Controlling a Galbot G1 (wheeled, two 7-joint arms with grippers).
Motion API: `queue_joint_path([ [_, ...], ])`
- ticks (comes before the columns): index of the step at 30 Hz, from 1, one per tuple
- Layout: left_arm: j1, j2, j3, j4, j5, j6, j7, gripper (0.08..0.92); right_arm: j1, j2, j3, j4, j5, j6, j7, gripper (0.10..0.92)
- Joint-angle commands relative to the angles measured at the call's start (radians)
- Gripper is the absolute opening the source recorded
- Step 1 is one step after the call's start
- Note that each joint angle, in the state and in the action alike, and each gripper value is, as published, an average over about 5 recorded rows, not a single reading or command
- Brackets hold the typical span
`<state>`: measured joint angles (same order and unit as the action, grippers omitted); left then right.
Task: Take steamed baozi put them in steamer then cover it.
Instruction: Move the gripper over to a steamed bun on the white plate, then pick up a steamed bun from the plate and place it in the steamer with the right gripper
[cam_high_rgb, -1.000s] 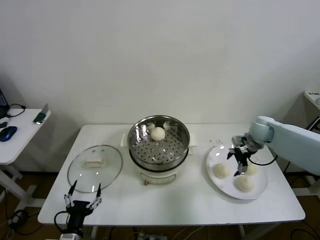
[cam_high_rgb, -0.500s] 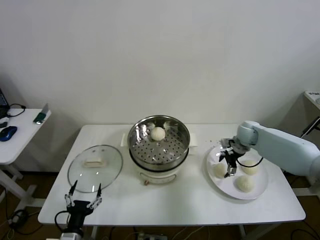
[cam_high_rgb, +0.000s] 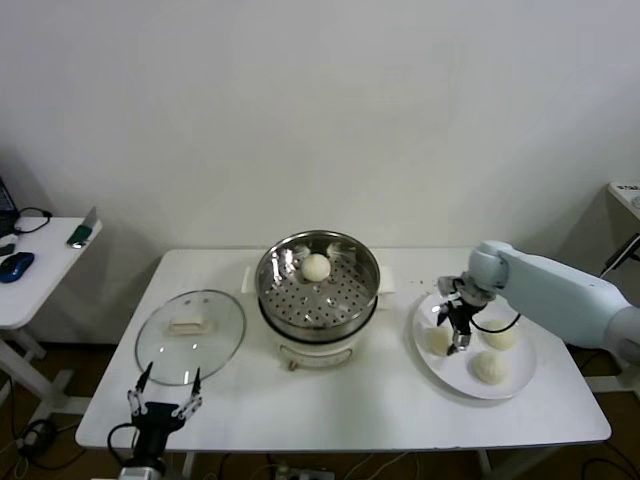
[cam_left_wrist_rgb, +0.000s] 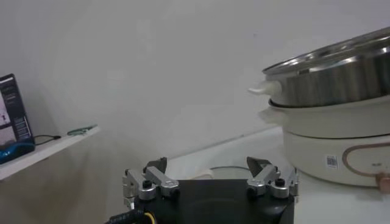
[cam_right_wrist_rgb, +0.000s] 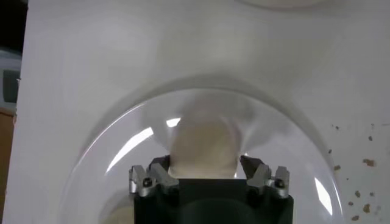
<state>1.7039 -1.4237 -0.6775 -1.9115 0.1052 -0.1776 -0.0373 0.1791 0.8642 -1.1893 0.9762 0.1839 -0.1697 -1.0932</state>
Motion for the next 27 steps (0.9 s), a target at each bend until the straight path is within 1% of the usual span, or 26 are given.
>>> queue_joint_path([
  [1,0.003,-0.001,-0.001,-0.004,-0.001,0.0,-0.001,0.823,-0.003,0.004,0.004,-0.012,0.002,0.005,-0.013,0.73],
  [7,0.005,-0.002,-0.001,-0.009,-0.003,0.001,-0.001,0.823,0.041,-0.027,-0.006,0.013,0.036,0.003,-0.007,0.707],
  [15,0.004,-0.002,0.001,-0.02,-0.003,0.005,-0.004,0.823,0.331,-0.049,-0.18,0.062,0.215,-0.005,-0.016,0.704],
  [21,0.004,-0.002,0.011,-0.032,-0.001,0.006,-0.003,0.823,0.636,0.027,-0.364,0.053,0.428,-0.006,-0.029,0.704],
  [27,0.008,-0.001,0.023,-0.049,0.0,0.006,-0.002,0.823,0.74,0.153,-0.411,0.048,0.596,-0.046,-0.023,0.704],
])
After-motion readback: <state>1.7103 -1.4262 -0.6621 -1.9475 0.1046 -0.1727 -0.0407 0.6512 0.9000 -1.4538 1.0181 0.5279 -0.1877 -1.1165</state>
